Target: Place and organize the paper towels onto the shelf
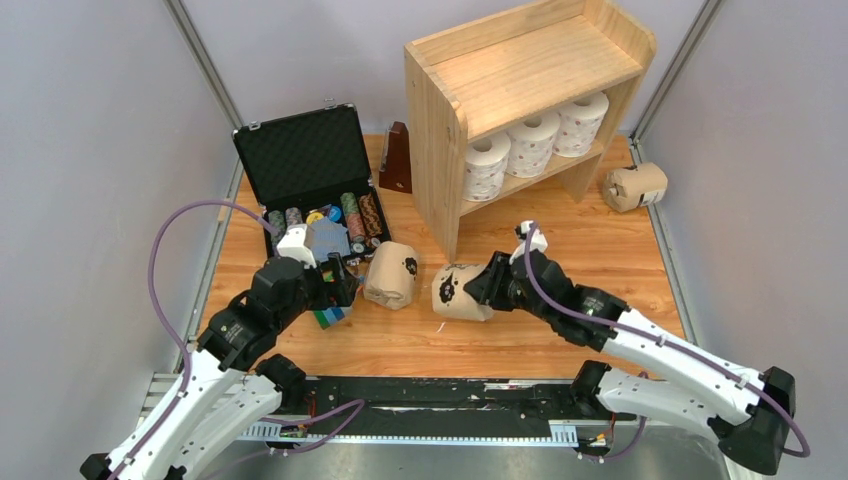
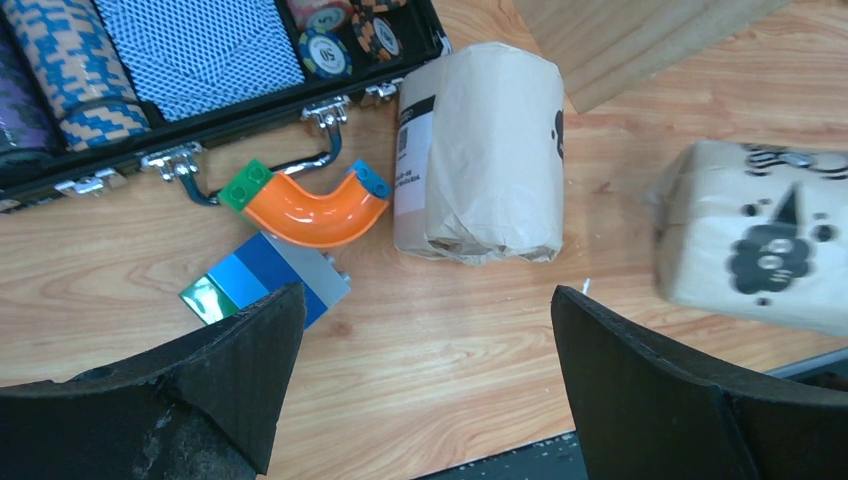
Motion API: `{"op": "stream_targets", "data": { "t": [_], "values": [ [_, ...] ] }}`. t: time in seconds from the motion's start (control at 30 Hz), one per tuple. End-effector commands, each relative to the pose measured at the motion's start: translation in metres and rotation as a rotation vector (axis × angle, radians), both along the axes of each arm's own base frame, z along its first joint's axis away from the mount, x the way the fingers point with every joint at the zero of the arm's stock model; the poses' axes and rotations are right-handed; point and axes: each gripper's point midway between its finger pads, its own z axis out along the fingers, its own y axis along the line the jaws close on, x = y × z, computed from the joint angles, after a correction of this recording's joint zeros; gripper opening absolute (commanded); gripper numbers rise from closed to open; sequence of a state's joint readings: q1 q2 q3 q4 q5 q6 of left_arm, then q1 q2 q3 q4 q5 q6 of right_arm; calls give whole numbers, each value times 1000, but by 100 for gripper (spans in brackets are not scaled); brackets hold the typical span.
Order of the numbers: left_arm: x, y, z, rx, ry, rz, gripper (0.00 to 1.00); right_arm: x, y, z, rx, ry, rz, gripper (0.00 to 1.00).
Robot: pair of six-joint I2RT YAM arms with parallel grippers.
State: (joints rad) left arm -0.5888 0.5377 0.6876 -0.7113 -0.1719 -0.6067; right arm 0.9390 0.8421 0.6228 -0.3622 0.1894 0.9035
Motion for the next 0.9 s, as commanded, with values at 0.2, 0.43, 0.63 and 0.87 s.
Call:
{"op": "stream_targets", "data": {
  "t": [0.2,0.43,0.63,0.87],
  "values": [
    [15,24,34,105,-204,39,100,-19,-79,27,-629,269,-65,23],
    [10,49,51,167,-298,95,100,-7,-85,5,-773,374,-46,23],
    [3,68,58,202,-349,141,100,12,-76,-15,-790,375,-45,28],
    [3,63,58,164,-359,132,100,22,-75,-42,-773,399,-79,35]
  ]
}}
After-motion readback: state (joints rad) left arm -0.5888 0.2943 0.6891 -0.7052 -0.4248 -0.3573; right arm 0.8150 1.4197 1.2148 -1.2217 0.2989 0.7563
